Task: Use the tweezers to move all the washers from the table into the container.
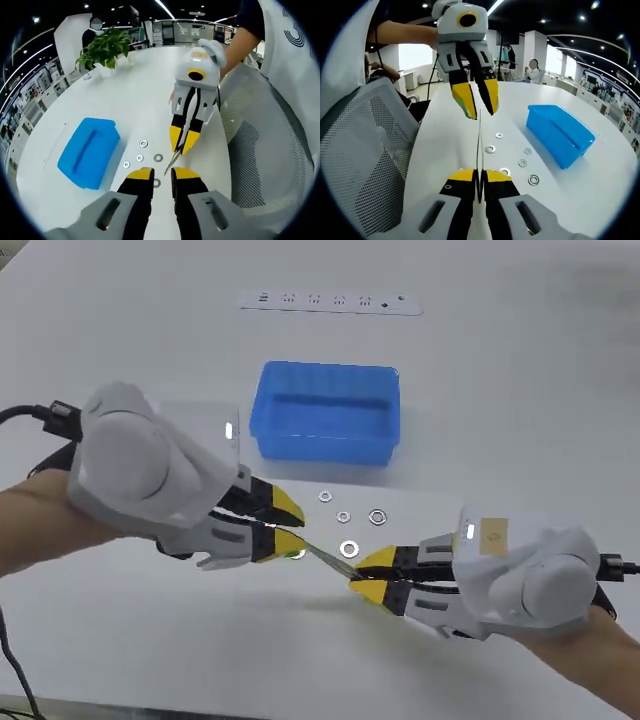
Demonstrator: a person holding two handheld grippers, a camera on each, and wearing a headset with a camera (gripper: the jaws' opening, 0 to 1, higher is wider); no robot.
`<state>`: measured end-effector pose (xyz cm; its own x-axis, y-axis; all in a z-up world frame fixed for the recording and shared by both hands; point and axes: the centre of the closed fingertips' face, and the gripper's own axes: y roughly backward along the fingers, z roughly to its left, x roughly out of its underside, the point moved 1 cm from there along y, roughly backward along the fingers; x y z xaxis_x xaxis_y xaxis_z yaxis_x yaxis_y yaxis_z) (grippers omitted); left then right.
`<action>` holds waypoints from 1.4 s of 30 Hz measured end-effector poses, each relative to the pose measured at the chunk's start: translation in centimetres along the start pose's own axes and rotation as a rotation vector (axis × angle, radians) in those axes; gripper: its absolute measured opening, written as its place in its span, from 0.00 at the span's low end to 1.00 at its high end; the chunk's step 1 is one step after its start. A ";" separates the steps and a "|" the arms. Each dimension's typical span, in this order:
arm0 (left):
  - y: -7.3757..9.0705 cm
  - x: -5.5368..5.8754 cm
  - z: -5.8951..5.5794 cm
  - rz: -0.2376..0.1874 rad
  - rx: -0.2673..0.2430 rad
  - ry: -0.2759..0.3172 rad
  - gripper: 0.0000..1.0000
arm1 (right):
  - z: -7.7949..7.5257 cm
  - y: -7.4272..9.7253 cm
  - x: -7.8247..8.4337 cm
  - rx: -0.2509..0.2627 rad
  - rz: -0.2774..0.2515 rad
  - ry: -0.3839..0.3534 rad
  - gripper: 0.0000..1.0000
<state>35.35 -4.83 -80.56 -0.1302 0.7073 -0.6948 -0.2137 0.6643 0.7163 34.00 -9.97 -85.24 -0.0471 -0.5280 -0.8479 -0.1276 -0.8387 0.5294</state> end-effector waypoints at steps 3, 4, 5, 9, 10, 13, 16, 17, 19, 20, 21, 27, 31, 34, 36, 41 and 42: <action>-0.3 0.7 -0.3 0.027 0.020 -0.019 0.19 | 0.1 -0.1 -0.4 -0.008 -0.001 0.015 0.07; -0.4 0.9 -0.4 0.034 0.027 -0.031 0.17 | 0.2 -0.1 -0.5 -0.009 -0.001 0.021 0.07; -0.6 0.9 -0.4 0.035 0.025 -0.035 0.15 | 0.2 -0.1 -0.6 -0.010 -0.003 0.023 0.07; -0.5 -0.5 -0.7 -0.033 0.049 -0.018 0.08 | 0.1 0.0 -0.9 -0.007 -0.014 0.015 0.07; -0.6 -0.5 -1.0 -0.033 0.063 -0.021 0.07 | 0.0 0.1 -0.9 -0.001 -0.009 0.015 0.07; -0.2 -0.7 -1.4 -0.052 0.088 -0.027 0.06 | 0.2 0.0 -1.0 -0.014 -0.013 0.022 0.07; 0.4 -1.7 -1.6 -0.108 0.096 -0.028 0.05 | 0.6 -0.1 -1.5 -0.026 -0.019 0.033 0.07; 0.5 -2.3 -1.5 -0.137 0.093 -0.023 0.05 | 0.6 -0.1 -1.7 -0.027 -0.028 0.032 0.07; 0.9 -2.7 -1.6 -0.161 0.096 -0.011 0.05 | 0.6 -0.1 -2.1 -0.027 -0.040 0.028 0.07; 1.0 -2.8 -1.6 -0.164 0.094 -0.013 0.05 | 0.6 -0.1 -2.2 -0.027 -0.041 0.031 0.07; 0.9 -2.8 -1.6 -0.170 0.094 -0.014 0.05 | 0.7 -0.2 -2.3 -0.030 -0.044 0.032 0.07; 0.5 -3.3 -2.2 -0.203 0.105 -0.004 0.05 | 1.0 -0.5 -2.3 -0.051 -0.052 0.038 0.07; 0.1 -3.8 -2.0 -0.242 0.091 0.021 0.10 | 1.1 -0.4 -2.2 -0.062 -0.056 0.038 0.07; -0.3 -3.8 -2.1 -0.231 0.098 0.006 0.10 | 1.2 -0.4 -2.1 -0.069 -0.057 0.039 0.07; -0.5 -3.8 -2.3 -0.228 0.108 -0.003 0.08 | 1.1 -0.4 -2.0 -0.066 -0.054 0.035 0.07; -0.1 -4.6 -2.1 -0.292 0.092 0.031 0.07 | 0.9 -0.2 -2.2 -0.066 -0.071 0.018 0.07; 0.0 -4.7 -2.2 -0.299 0.097 0.036 0.07 | 0.9 -0.2 -2.2 -0.065 -0.071 0.018 0.07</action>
<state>33.85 -8.74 -77.46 -0.1105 0.4694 -0.8760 -0.1543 0.8626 0.4817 33.21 -8.54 -83.54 -0.0222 -0.4691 -0.8828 -0.0649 -0.8805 0.4695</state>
